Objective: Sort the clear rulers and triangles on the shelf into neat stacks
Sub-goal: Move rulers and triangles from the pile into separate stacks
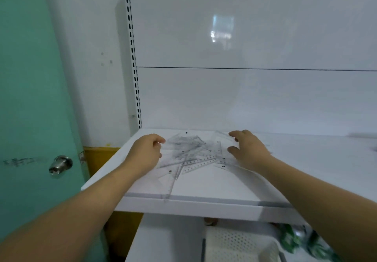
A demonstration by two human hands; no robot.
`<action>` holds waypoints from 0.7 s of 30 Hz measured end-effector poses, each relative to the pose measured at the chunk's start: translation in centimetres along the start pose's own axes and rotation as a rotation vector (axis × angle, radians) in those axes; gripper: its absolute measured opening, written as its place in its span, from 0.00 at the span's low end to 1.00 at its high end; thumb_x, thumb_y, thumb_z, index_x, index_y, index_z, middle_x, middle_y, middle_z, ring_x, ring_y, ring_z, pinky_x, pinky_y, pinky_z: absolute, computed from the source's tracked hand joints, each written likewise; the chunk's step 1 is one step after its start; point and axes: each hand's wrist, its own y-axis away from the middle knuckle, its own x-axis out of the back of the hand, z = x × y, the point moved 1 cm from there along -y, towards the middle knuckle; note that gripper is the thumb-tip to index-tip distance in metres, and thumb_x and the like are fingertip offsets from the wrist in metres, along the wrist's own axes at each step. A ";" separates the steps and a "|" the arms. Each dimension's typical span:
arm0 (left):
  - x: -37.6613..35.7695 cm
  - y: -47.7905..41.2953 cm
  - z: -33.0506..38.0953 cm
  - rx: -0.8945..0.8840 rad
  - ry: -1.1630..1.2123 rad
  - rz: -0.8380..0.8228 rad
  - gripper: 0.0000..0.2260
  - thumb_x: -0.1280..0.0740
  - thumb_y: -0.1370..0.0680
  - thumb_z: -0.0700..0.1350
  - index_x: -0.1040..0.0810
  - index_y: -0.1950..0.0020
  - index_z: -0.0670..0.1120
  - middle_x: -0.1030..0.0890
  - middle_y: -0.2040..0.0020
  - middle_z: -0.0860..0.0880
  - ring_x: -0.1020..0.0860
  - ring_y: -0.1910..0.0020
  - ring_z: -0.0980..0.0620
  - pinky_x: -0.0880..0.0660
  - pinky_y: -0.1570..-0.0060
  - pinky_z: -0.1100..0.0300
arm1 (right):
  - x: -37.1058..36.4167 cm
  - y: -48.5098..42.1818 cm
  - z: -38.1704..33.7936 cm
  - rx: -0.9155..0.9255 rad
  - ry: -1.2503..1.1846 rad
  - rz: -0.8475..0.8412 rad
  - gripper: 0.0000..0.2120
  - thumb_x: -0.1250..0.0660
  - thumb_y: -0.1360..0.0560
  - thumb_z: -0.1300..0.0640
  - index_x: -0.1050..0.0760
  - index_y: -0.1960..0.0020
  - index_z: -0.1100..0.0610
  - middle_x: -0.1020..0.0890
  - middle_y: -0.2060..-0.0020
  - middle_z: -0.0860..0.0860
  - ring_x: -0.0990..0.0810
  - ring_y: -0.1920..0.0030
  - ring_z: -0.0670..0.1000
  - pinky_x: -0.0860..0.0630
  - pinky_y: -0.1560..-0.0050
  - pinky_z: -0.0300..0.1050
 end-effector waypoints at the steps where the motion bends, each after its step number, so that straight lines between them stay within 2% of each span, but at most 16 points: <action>1: 0.0 -0.2 0.1 0.005 0.048 -0.001 0.11 0.45 0.19 0.37 0.24 0.49 0.47 0.22 0.56 0.47 0.24 0.64 0.57 0.34 0.71 0.64 | 0.2 0.3 -0.1 -0.003 -0.009 0.022 0.23 0.38 0.22 0.53 0.36 0.28 0.52 0.29 0.37 0.53 0.28 0.38 0.54 0.30 0.39 0.48; 4: -0.2 -0.6 0.7 0.035 0.170 -0.028 0.12 0.47 0.21 0.36 0.26 0.54 0.47 0.20 0.55 0.47 0.26 0.66 0.52 0.32 0.69 0.62 | 1.0 1.3 -0.3 -0.025 -0.020 0.064 0.22 0.39 0.21 0.51 0.38 0.28 0.49 0.26 0.42 0.51 0.26 0.46 0.52 0.28 0.43 0.48; 6: -0.6 -0.4 1.6 0.056 0.179 -0.073 0.13 0.48 0.22 0.35 0.27 0.52 0.47 0.22 0.59 0.47 0.31 0.69 0.50 0.35 0.71 0.62 | 1.6 2.1 -0.1 -0.042 -0.018 0.096 0.22 0.39 0.21 0.49 0.38 0.29 0.48 0.26 0.47 0.49 0.27 0.51 0.50 0.27 0.46 0.47; 8: -1.3 0.1 2.9 0.058 0.179 -0.142 0.14 0.49 0.22 0.35 0.27 0.49 0.48 0.25 0.60 0.47 0.33 0.71 0.51 0.38 0.73 0.62 | 2.4 3.0 0.3 -0.068 -0.022 0.116 0.23 0.39 0.21 0.49 0.38 0.28 0.50 0.26 0.49 0.48 0.27 0.52 0.49 0.28 0.46 0.46; 9: -1.7 0.4 3.7 0.044 0.175 -0.186 0.13 0.49 0.21 0.37 0.26 0.48 0.47 0.25 0.58 0.47 0.32 0.69 0.52 0.36 0.71 0.62 | 2.9 3.5 0.6 -0.087 -0.019 0.122 0.23 0.38 0.21 0.49 0.38 0.28 0.50 0.26 0.48 0.49 0.26 0.51 0.50 0.28 0.45 0.46; 11: -2.8 1.1 5.3 0.001 0.129 -0.282 0.11 0.46 0.18 0.46 0.26 0.47 0.45 0.25 0.54 0.47 0.28 0.60 0.50 0.33 0.60 0.60 | 4.0 4.6 1.5 -0.130 -0.007 0.138 0.24 0.38 0.21 0.50 0.38 0.27 0.51 0.25 0.42 0.51 0.25 0.46 0.52 0.28 0.42 0.48; 13: -3.9 2.0 6.9 -0.064 0.054 -0.372 0.14 0.43 0.19 0.52 0.25 0.48 0.43 0.24 0.54 0.46 0.26 0.55 0.48 0.33 0.54 0.57 | 5.2 5.8 2.7 -0.167 0.005 0.156 0.24 0.38 0.21 0.51 0.39 0.27 0.52 0.25 0.40 0.52 0.25 0.44 0.53 0.29 0.41 0.48; 17: -6.9 4.0 10.4 -0.169 -0.030 -0.474 0.14 0.46 0.17 0.49 0.25 0.40 0.46 0.24 0.42 0.47 0.26 0.46 0.47 0.34 0.49 0.59 | 8.5 8.6 5.8 -0.207 0.023 0.185 0.24 0.40 0.20 0.53 0.40 0.25 0.54 0.26 0.48 0.50 0.29 0.52 0.48 0.31 0.47 0.43; 18: -7.8 4.7 11.5 -0.197 -0.028 -0.501 0.13 0.48 0.17 0.49 0.26 0.40 0.48 0.23 0.44 0.48 0.26 0.46 0.47 0.34 0.50 0.59 | 9.4 9.6 6.8 -0.220 0.024 0.191 0.24 0.40 0.20 0.53 0.40 0.25 0.54 0.26 0.51 0.49 0.29 0.53 0.48 0.32 0.48 0.41; 21: -11.3 6.7 15.5 -0.238 0.046 -0.539 0.08 0.48 0.17 0.46 0.30 0.45 0.49 0.21 0.57 0.49 0.26 0.59 0.50 0.31 0.59 0.58 | 12.5 12.9 10.5 -0.268 0.029 0.226 0.24 0.41 0.20 0.53 0.39 0.26 0.53 0.26 0.52 0.48 0.29 0.53 0.48 0.34 0.49 0.40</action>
